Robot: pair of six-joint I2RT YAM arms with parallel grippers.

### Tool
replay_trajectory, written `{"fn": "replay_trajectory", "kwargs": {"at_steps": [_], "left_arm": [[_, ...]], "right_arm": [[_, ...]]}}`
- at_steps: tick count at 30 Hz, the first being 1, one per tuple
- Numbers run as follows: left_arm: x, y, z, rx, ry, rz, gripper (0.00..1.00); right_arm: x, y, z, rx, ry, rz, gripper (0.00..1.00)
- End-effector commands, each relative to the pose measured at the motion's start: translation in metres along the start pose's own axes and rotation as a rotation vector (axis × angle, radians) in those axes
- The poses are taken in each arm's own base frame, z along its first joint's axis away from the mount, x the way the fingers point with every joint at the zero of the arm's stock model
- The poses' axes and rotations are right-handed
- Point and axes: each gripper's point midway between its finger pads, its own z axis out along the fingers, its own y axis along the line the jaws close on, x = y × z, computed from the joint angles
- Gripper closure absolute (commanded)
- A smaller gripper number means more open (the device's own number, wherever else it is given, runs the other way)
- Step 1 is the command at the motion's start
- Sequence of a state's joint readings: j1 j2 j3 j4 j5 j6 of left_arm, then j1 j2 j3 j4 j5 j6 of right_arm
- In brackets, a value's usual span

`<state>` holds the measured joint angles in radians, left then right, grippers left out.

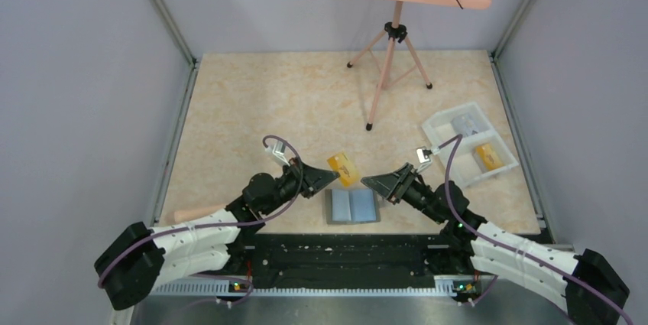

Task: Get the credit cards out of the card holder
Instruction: Place the credit card in the storage box.

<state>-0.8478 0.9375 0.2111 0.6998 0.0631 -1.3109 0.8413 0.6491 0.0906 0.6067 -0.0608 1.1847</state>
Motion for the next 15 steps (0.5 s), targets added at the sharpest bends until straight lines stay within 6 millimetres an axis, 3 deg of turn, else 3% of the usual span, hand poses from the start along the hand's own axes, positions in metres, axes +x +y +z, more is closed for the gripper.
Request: {"fn": "replay_trajectory", "kwargs": {"at_steps": [1, 15], "left_arm": [[-0.0083, -0.044, 0.0065, 0.15, -0.044, 0.019, 1.0], [-0.0066, -0.0508, 0.01, 0.17, -0.051, 0.009, 1.0]], "right_arm": [[-0.0139, 0.0192, 0.0023, -0.062, -0.057, 0.023, 0.59], [-0.0188, 0.0194, 0.0053, -0.046, -0.078, 0.033, 0.6]]}}
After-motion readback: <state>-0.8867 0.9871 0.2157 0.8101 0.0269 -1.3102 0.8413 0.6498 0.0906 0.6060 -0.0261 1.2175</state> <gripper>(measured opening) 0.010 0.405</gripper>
